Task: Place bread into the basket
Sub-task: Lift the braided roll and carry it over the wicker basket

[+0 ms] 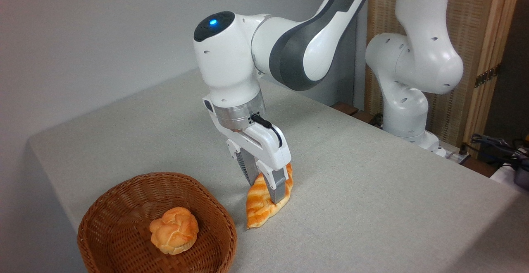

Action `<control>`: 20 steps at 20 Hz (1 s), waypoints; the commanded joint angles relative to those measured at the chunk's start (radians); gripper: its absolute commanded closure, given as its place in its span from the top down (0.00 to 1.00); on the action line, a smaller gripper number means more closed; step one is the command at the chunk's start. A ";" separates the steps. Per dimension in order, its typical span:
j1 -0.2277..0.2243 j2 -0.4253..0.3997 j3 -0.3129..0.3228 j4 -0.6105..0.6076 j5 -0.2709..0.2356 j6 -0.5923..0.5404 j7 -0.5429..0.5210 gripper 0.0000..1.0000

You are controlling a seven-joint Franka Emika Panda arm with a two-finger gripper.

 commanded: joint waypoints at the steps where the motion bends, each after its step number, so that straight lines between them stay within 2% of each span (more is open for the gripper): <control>1: -0.005 -0.002 0.005 -0.013 0.009 0.001 0.020 0.41; 13: -0.006 -0.027 0.005 -0.002 0.008 -0.010 0.020 0.42; 20: -0.011 -0.058 -0.048 0.061 -0.006 -0.011 0.008 0.42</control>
